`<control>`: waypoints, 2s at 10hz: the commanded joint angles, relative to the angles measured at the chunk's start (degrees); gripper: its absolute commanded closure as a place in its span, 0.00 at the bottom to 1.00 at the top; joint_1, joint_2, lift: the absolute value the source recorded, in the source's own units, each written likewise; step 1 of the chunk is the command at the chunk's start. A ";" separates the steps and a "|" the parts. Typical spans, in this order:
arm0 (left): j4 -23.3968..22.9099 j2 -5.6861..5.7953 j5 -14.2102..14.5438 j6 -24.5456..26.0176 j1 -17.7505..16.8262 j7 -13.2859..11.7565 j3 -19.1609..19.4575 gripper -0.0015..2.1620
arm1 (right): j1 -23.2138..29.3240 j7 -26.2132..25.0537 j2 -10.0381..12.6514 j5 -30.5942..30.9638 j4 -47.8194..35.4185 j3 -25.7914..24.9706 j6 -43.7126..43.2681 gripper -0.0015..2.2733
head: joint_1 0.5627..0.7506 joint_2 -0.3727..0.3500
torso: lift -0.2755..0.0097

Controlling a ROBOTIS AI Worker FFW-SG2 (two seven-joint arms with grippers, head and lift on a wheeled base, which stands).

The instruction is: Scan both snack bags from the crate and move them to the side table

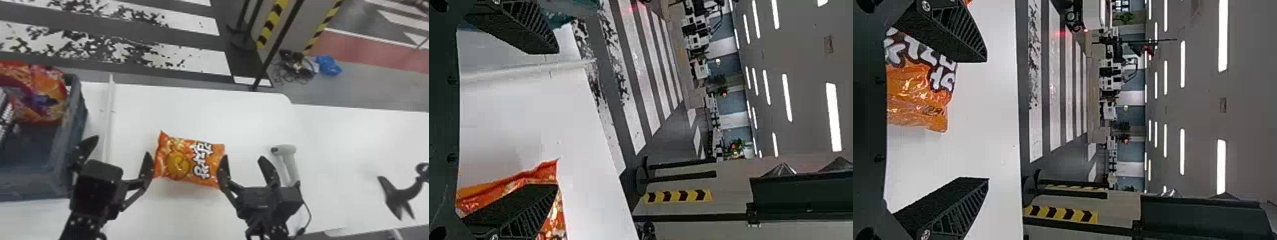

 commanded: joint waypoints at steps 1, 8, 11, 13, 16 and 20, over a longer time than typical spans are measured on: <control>-1.50 1.17 0.53 -7.82 3.46 -0.49 4.74 0.02 | -0.17 0.52 0.06 -1.41 -0.03 -0.49 1.74 0.03 | 0.70 0.16 | 0.70; 0.70 1.08 14.85 -33.83 10.85 -9.98 19.42 0.03 | -7.47 11.16 1.12 -13.54 -7.59 -8.58 46.74 0.03 | 0.70 0.36 | 0.70; 2.28 1.08 17.40 -35.94 11.99 -11.56 21.35 0.03 | -12.83 15.90 1.64 -17.23 -8.82 -14.20 64.67 0.03 | 0.70 0.39 | 0.70; 2.98 0.81 19.86 -35.94 12.08 -13.14 21.88 0.03 | -15.91 18.19 1.64 -21.71 -7.77 -17.19 71.88 0.03 | 0.70 0.42 | 0.70; 2.98 0.64 20.04 -35.59 12.08 -13.49 21.88 0.03 | -18.72 20.21 1.64 -25.14 -5.22 -18.60 76.28 0.03 | 0.70 0.45 | 0.70; 3.77 0.55 21.00 -35.42 12.17 -14.64 21.88 0.04 | -22.67 21.26 1.56 -26.98 0.14 -19.21 78.03 0.03 | 0.70 0.49 | 0.70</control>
